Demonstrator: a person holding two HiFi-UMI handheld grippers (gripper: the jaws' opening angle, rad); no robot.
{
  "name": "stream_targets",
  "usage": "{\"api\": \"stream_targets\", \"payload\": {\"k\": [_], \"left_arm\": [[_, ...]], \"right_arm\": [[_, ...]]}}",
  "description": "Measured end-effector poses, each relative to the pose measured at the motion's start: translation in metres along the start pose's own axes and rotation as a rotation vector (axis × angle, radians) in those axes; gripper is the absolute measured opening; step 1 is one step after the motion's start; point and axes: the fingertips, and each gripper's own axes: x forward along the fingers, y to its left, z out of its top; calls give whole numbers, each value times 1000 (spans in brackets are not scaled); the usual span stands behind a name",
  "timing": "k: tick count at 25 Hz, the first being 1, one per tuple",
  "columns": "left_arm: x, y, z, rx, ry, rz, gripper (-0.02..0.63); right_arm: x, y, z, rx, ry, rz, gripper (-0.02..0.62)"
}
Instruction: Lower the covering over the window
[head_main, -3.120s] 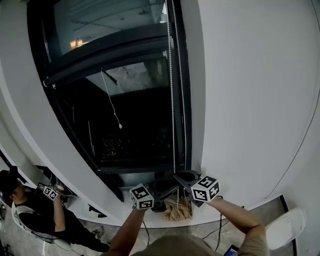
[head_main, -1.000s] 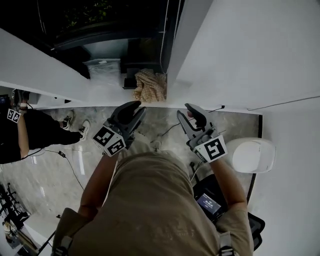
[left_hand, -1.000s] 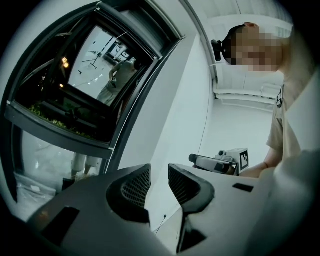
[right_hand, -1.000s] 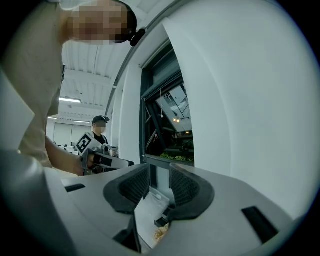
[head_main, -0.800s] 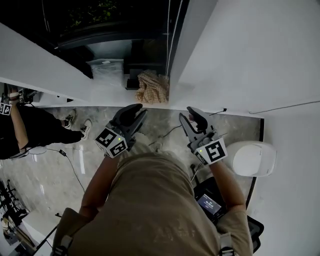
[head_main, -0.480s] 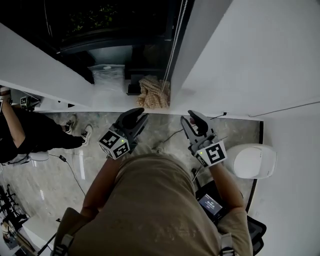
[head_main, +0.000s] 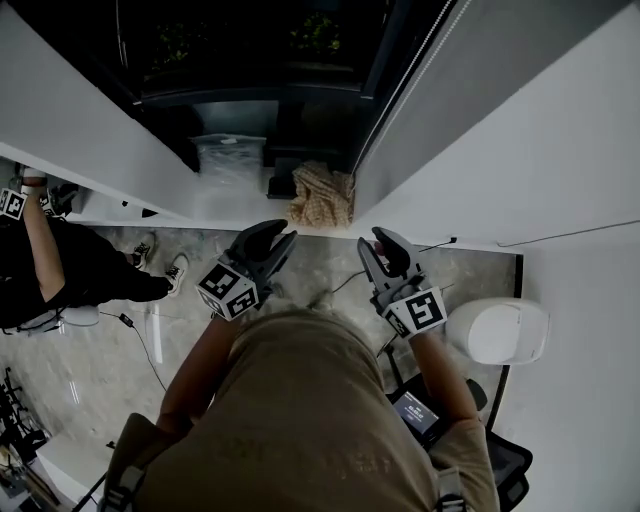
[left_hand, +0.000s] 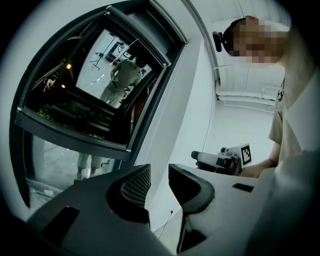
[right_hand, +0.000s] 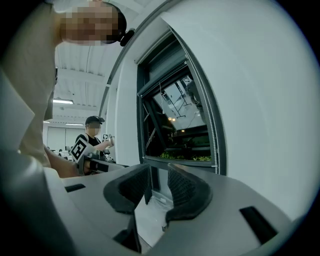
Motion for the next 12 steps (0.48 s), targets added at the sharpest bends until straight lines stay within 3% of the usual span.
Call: {"api": "stream_targets", "payload": {"k": [12], "left_arm": [[-85, 44, 1, 18, 17, 4, 104]], "right_arm": [[57, 73, -5, -7, 0, -19, 118]]}}
